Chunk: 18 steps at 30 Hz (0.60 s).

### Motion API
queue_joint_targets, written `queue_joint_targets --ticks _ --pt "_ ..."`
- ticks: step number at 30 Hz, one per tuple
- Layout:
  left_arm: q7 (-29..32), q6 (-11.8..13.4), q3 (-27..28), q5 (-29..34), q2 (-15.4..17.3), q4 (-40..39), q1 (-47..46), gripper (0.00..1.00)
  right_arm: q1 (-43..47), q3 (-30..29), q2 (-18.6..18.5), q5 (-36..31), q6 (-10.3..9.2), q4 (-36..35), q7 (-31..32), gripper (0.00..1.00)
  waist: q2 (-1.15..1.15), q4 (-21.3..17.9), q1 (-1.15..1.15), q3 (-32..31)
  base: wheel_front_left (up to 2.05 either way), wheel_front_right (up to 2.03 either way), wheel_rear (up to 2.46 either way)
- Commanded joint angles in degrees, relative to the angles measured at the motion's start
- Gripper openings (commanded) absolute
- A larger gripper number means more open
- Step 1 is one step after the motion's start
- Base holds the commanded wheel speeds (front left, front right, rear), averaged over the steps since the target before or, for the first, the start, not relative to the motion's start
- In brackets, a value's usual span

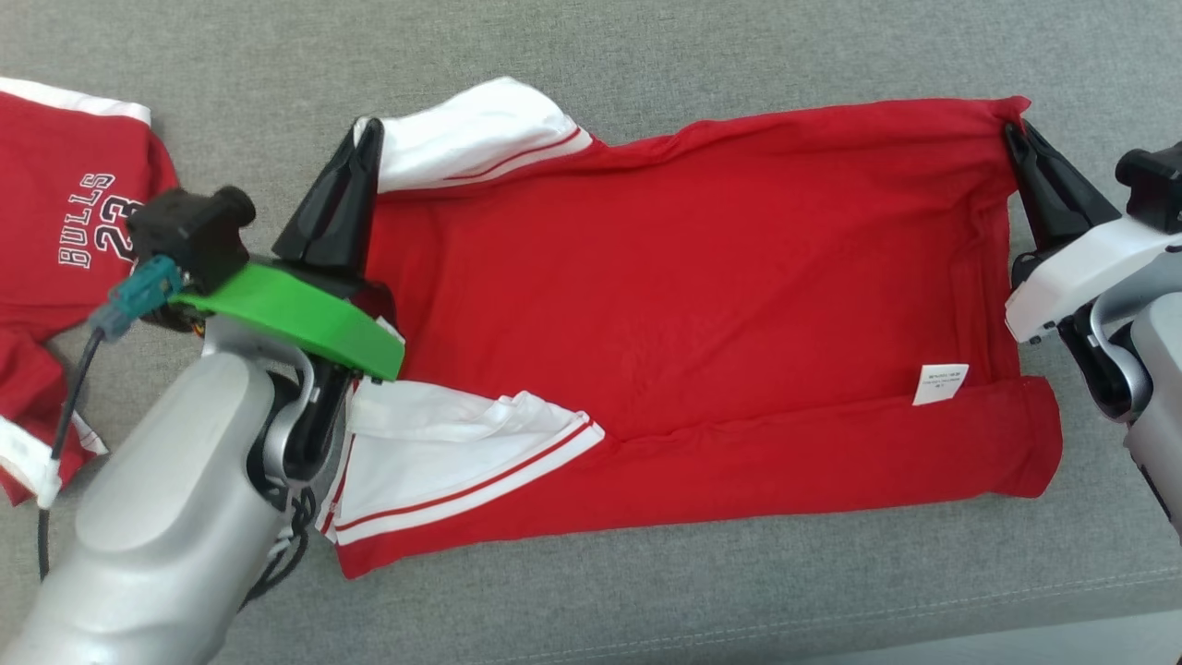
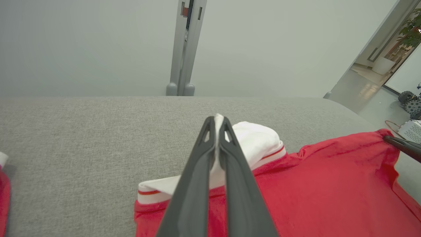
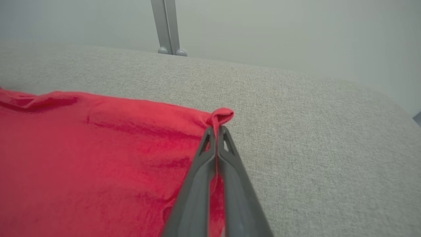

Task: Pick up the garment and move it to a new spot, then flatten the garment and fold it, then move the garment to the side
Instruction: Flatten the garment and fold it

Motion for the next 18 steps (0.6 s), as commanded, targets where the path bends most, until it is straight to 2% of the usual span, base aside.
queue_joint_targets --ticks 1,7,12,18 --pt "-0.28 1.02 0.75 0.13 0.59 -1.66 2.08 0.00 1.55 -1.08 0.16 -0.75 -0.09 -0.79 -0.22 0.00 0.00 0.49 0.00 -0.60 0.00 0.00 0.00" --pt "-0.30 3.97 3.18 2.37 0.85 -8.33 10.33 0.00 6.93 -6.52 0.90 -3.54 -0.09 -3.75 -0.20 0.00 0.00 1.12 0.00 -1.88 0.00 0.00 0.00" --pt "-0.30 5.57 5.45 3.72 -0.37 -12.03 16.98 0.00 11.79 -10.97 1.87 -5.19 -0.09 -5.89 -0.20 0.00 0.00 1.52 0.00 -3.25 0.00 0.00 0.00" --pt "-0.31 6.07 7.01 5.26 -2.77 -13.86 23.99 0.00 17.78 -15.06 3.65 -6.20 -0.09 -8.65 -0.20 0.00 0.00 1.80 0.00 -4.92 0.00 0.00 0.00"
